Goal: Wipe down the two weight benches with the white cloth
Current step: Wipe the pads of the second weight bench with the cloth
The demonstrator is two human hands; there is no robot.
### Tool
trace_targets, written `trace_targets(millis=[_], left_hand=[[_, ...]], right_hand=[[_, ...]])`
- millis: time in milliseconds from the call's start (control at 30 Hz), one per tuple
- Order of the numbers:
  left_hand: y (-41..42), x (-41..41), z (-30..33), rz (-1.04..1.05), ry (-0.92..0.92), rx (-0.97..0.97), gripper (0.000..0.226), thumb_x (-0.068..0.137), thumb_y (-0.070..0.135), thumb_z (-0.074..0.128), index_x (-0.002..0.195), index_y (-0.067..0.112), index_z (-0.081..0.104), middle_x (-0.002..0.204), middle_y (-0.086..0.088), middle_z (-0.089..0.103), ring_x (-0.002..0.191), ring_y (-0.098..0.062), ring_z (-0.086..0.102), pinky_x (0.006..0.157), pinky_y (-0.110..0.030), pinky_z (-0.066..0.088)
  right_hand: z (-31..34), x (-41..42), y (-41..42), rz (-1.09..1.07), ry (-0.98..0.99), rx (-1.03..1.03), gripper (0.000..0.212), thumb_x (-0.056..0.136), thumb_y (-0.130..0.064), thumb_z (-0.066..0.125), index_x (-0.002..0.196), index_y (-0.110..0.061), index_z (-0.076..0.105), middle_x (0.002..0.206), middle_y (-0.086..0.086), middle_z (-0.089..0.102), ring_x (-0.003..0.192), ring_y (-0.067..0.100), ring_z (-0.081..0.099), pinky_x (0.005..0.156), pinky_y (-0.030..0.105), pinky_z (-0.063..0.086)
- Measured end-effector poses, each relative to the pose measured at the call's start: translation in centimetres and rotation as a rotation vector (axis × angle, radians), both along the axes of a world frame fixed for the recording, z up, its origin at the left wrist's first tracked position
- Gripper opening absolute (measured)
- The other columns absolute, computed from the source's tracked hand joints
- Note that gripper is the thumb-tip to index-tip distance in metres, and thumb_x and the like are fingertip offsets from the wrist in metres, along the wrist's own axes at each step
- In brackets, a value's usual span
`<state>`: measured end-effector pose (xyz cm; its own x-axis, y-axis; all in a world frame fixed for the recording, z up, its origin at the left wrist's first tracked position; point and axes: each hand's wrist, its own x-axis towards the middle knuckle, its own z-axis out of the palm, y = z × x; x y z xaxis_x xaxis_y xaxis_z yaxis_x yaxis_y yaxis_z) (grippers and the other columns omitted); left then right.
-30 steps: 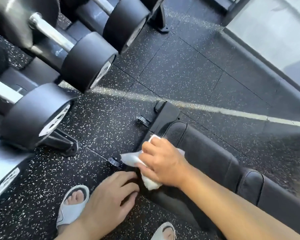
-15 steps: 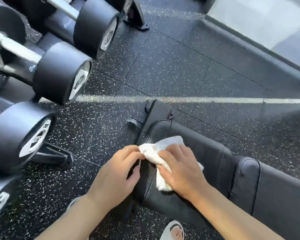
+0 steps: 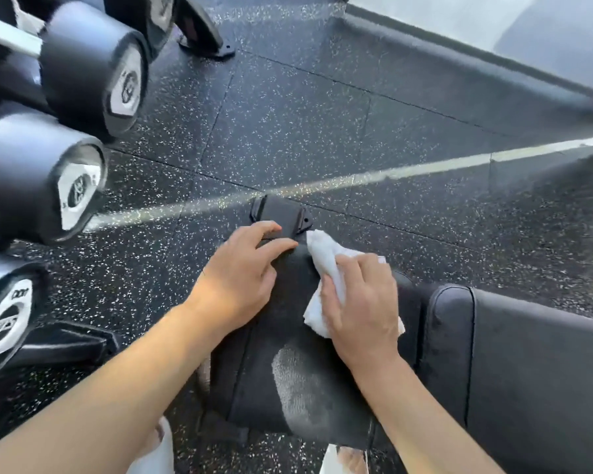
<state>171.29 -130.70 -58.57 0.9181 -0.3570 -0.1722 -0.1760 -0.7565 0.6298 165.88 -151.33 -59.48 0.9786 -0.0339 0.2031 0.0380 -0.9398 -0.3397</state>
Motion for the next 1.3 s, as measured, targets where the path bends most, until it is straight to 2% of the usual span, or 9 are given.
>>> trace_targets(millis=[233,367,500,733,867,900,967,1033,1300], left_hand=[[-4.1,2.2,-0.2,0.074,-0.007,0.114,0.038,0.096,0.034,0.046,0.112,0.03,0.08,0.107,0.01,0.077,0.104,-0.021,0.067,0.09,-0.041,0.051],[-5.6,2.5,-1.6,0.335,-0.008,0.333,0.045,0.096,0.045,0.04,0.084,0.023,0.077,0.078,0.001,0.069,0.082,-0.03,0.063,0.065,-0.038,0.046],[-5.4,2.1,-2.0,0.356,-0.081,0.276,0.041,0.096,0.042,0.041,0.086,0.028,0.078,0.079,0.01,0.068,0.082,-0.025,0.063,0.066,-0.037,0.05],[-5.9,2.2,-1.9,0.393,-0.099,0.287,0.035,0.093,0.038,0.04,0.09,0.034,0.075,0.076,0.023,0.051,0.084,-0.02,0.064,0.065,-0.033,0.041],[-6.3,2.5,-1.9,0.373,-0.091,0.334,0.038,0.093,0.036,0.038,0.092,0.033,0.075,0.086,0.015,0.067,0.088,-0.022,0.064,0.069,-0.038,0.049],[-6.5,2.6,-1.8,0.369,-0.084,0.332,0.038,0.093,0.035,0.038,0.091,0.032,0.075,0.087,0.015,0.068,0.087,-0.022,0.064,0.069,-0.038,0.048],[-6.7,2.7,-1.6,0.347,-0.076,0.333,0.037,0.093,0.033,0.038,0.091,0.032,0.075,0.089,0.014,0.069,0.088,-0.021,0.062,0.069,-0.037,0.047],[-6.6,2.9,-1.8,0.337,-0.06,0.326,0.037,0.093,0.032,0.038,0.092,0.03,0.075,0.088,0.014,0.068,0.087,-0.021,0.062,0.069,-0.035,0.044],[-6.2,2.6,-2.0,0.33,-0.047,0.269,0.036,0.093,0.031,0.039,0.09,0.025,0.075,0.085,0.006,0.069,0.081,-0.029,0.062,0.065,-0.036,0.042]], right_hand=[[-0.2,-5.5,-2.4,0.217,0.023,-0.007,0.022,0.091,-0.029,0.068,0.11,-0.018,0.068,0.096,0.002,0.058,0.077,0.028,0.052,0.065,0.041,0.045],[-0.2,0.8,-6.6,-0.141,0.135,0.037,0.026,0.099,-0.034,0.054,0.105,-0.012,0.068,0.099,0.007,0.059,0.085,0.03,0.049,0.075,0.044,0.044],[-0.1,4.7,-5.4,-0.275,0.313,-0.033,0.031,0.096,-0.039,0.042,0.078,-0.018,0.056,0.087,0.002,0.051,0.08,0.026,0.043,0.068,0.04,0.036],[0.8,6.5,-4.7,-0.119,0.474,-0.028,0.03,0.101,-0.042,0.038,0.083,-0.025,0.054,0.093,-0.003,0.052,0.089,0.024,0.048,0.073,0.038,0.036],[1.3,4.5,-9.2,0.002,0.585,0.068,0.074,0.1,-0.035,-0.019,0.104,-0.023,0.053,0.103,-0.004,0.039,0.097,0.024,0.037,0.082,0.037,0.033],[1.1,3.8,-9.9,0.024,0.58,0.066,0.073,0.101,-0.031,-0.018,0.107,-0.021,0.054,0.103,-0.003,0.04,0.096,0.025,0.037,0.082,0.038,0.033],[1.4,3.0,-9.6,-0.117,0.52,0.065,0.038,0.108,-0.029,0.025,0.094,-0.017,0.058,0.096,0.0,0.048,0.086,0.025,0.041,0.074,0.04,0.039],[1.2,4.2,-7.9,-0.206,0.458,0.038,0.026,0.1,-0.034,0.048,0.082,-0.018,0.058,0.089,0.001,0.052,0.08,0.026,0.047,0.066,0.041,0.041],[-1.4,11.5,0.9,0.005,0.674,0.064,0.035,0.102,-0.037,0.041,0.103,-0.016,0.069,0.107,0.006,0.061,0.102,0.029,0.055,0.075,0.041,0.029]])
